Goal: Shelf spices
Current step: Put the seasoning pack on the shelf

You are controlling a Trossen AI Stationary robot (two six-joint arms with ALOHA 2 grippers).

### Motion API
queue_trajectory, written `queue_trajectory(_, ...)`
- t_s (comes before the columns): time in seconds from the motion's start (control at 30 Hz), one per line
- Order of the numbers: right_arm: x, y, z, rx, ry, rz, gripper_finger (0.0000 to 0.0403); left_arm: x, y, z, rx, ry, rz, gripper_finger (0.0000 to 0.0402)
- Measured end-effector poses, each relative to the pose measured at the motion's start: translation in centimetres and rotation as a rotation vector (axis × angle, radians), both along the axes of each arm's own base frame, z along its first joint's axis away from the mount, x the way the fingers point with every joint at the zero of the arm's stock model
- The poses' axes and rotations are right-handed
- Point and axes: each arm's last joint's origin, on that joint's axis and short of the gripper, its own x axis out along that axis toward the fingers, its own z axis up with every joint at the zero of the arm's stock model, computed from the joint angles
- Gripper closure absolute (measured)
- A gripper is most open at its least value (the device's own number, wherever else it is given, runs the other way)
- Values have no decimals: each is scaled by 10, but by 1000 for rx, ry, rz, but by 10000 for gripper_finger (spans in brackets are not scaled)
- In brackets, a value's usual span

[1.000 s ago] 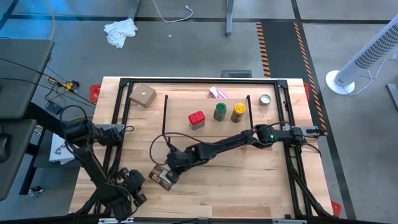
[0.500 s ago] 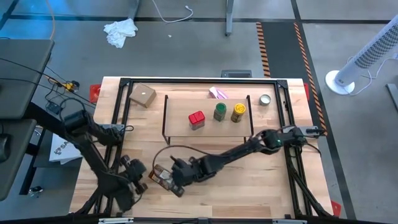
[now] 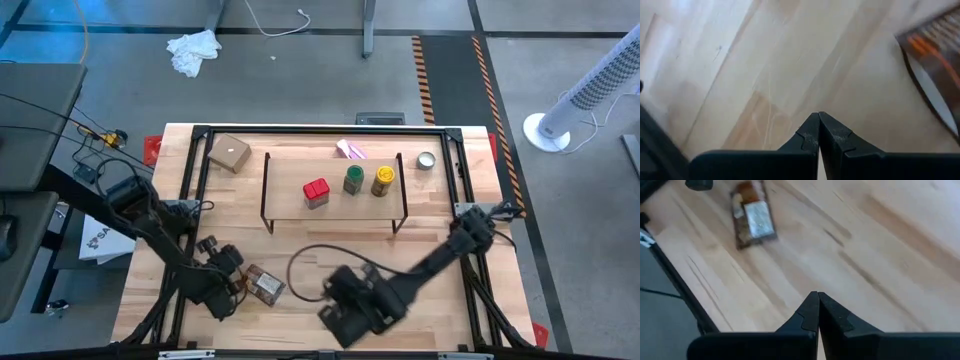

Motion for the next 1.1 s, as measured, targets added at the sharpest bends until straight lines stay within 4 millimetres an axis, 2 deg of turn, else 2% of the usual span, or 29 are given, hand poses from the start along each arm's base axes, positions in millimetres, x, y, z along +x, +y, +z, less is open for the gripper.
queue_trajectory(0.2, -45, 37, -1, 56, 4, -167, 403, 21, 10, -12, -125, -41, 25, 401)
queue_trajectory(0.47, -87, 64, -2, 100, -13, -317, 403, 44, 9, -6, -252, -169, 228, 401)
queue_trajectory(0.73, -102, 70, -3, 84, 60, -296, 403, 85, -13, 4, -597, -425, 277, 401)
queue_trajectory(0.83, -102, 69, -3, 78, 59, -299, 403, 89, -9, 7, -597, -416, 282, 401)
queue_trajectory(0.93, -100, 68, -3, 78, 49, -303, 403, 85, -5, 18, -551, -346, 196, 401)
queue_trajectory(1.1, -99, 68, -3, 75, 43, -303, 403, 73, -26, 48, -625, -308, -247, 401)
